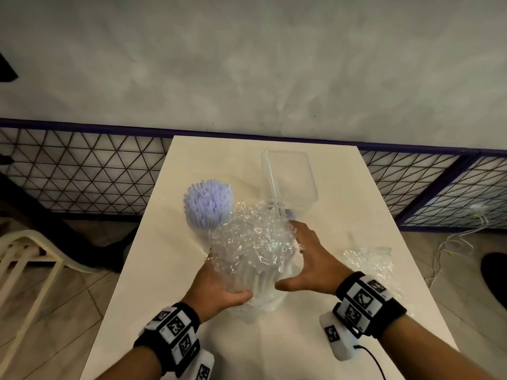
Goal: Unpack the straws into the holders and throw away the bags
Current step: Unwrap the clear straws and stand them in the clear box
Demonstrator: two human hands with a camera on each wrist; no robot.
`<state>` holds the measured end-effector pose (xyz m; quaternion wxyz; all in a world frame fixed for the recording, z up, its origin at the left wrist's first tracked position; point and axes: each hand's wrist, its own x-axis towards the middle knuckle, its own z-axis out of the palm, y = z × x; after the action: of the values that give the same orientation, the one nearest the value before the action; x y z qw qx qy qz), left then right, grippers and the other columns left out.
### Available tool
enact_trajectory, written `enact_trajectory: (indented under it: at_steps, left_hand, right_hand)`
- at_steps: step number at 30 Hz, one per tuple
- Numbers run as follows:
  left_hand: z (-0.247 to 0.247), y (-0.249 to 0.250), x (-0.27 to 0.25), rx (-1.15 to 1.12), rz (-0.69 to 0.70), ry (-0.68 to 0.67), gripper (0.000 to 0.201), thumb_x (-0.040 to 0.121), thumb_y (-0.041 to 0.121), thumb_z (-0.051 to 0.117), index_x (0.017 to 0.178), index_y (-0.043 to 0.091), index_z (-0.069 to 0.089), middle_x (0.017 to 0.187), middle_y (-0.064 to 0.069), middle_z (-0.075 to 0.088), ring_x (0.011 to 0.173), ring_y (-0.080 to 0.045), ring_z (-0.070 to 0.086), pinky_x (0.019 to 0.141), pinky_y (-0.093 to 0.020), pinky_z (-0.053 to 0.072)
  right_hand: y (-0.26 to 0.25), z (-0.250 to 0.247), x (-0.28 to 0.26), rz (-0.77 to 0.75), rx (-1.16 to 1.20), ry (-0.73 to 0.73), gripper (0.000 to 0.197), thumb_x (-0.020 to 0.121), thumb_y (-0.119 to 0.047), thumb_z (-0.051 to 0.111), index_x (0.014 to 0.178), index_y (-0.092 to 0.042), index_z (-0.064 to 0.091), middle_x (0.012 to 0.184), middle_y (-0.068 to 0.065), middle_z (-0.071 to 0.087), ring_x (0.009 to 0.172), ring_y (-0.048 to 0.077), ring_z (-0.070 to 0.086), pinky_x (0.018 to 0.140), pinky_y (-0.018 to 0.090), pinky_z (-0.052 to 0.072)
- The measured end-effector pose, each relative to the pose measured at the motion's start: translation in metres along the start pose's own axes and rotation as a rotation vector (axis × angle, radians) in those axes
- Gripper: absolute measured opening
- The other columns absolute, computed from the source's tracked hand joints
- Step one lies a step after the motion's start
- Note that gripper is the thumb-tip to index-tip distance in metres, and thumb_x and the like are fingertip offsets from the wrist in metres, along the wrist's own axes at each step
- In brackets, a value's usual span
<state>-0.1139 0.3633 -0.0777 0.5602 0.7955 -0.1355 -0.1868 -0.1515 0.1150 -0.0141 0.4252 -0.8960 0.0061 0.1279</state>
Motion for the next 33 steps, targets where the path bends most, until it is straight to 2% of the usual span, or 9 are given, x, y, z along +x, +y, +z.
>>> enact_trajectory:
  at_steps: [6,9,12,17,21,23,25,29,33]
  left_hand:
    - [0.009,0.002,-0.003,0.024,-0.051,0.042,0.065,0.05,0.038,0.088,0.107,0.019,0.063,0.097,0.01,0.071,0.096,0.001,0.065,0.088,-0.007,0.042]
    - [0.014,0.003,-0.005,0.002,-0.053,0.068,0.049,0.058,0.017,0.09,0.1,0.014,0.066,0.091,0.016,0.072,0.089,0.004,0.066,0.077,0.0,0.041]
    - [0.015,0.004,-0.003,0.006,-0.027,0.11,0.056,0.058,0.013,0.091,0.107,0.017,0.063,0.097,0.021,0.069,0.094,0.011,0.062,0.08,0.004,0.037]
    - [0.015,0.002,0.0,-0.068,-0.045,0.135,0.069,0.051,0.021,0.092,0.111,0.008,0.061,0.1,0.001,0.072,0.094,0.004,0.065,0.079,0.002,0.04]
    - [0.018,0.0,0.005,-0.061,-0.038,0.097,0.063,0.049,0.033,0.086,0.104,0.01,0.064,0.092,0.008,0.073,0.092,0.005,0.065,0.08,0.004,0.037]
    - [0.021,-0.002,0.005,-0.019,-0.022,0.05,0.06,0.05,0.045,0.079,0.092,0.004,0.067,0.083,0.008,0.073,0.092,0.008,0.062,0.084,0.009,0.027]
    - [0.021,-0.003,0.006,0.013,-0.008,0.045,0.06,0.052,0.05,0.077,0.087,0.001,0.068,0.082,0.01,0.073,0.094,0.009,0.061,0.085,0.01,0.023]
    - [0.018,-0.009,0.011,0.078,0.029,0.079,0.061,0.055,0.044,0.083,0.105,0.018,0.062,0.099,0.012,0.069,0.102,0.006,0.059,0.089,0.004,0.029]
    - [0.019,-0.006,0.013,0.143,0.061,0.079,0.059,0.057,0.041,0.082,0.107,0.019,0.06,0.101,0.019,0.066,0.105,0.01,0.056,0.093,0.003,0.026]
  right_hand:
    - [-0.005,-0.011,0.013,-0.169,-0.092,0.06,0.084,0.06,-0.05,0.08,0.134,-0.023,0.052,0.118,-0.007,0.061,0.103,0.014,0.059,0.089,0.034,0.052]
    - [0.001,-0.006,0.017,-0.189,-0.02,0.083,0.069,0.059,-0.047,0.077,0.122,-0.024,0.06,0.103,-0.009,0.066,0.086,0.011,0.063,0.076,0.03,0.055]
    - [0.0,-0.005,0.017,-0.241,-0.073,0.107,0.057,0.066,-0.041,0.071,0.12,-0.026,0.058,0.082,-0.006,0.065,0.068,0.014,0.058,0.071,0.036,0.054]
    - [-0.003,-0.004,0.018,-0.303,-0.151,0.267,0.035,0.073,-0.047,0.065,0.099,-0.024,0.067,0.082,-0.008,0.068,0.076,0.013,0.06,0.073,0.033,0.051]
    - [0.009,0.001,0.02,-0.201,0.155,0.255,0.032,0.072,-0.024,0.082,0.101,-0.019,0.07,0.091,-0.005,0.074,0.082,0.015,0.07,0.075,0.036,0.058]
    - [0.015,0.004,0.02,-0.156,0.243,0.201,0.04,0.07,-0.013,0.085,0.107,-0.019,0.07,0.098,-0.007,0.075,0.09,0.01,0.072,0.08,0.027,0.057]
    - [0.018,0.006,0.02,-0.196,0.136,0.198,0.036,0.071,-0.015,0.085,0.103,-0.02,0.07,0.094,-0.011,0.073,0.089,0.004,0.07,0.079,0.02,0.053]
    - [0.012,-0.001,0.024,-0.221,0.072,0.231,0.031,0.073,-0.022,0.083,0.102,-0.022,0.071,0.097,-0.01,0.073,0.092,0.007,0.069,0.084,0.033,0.055]
    - [0.005,-0.003,0.019,-0.202,0.068,0.286,0.033,0.071,-0.02,0.084,0.102,-0.021,0.071,0.097,-0.01,0.072,0.092,0.005,0.068,0.084,0.033,0.054]
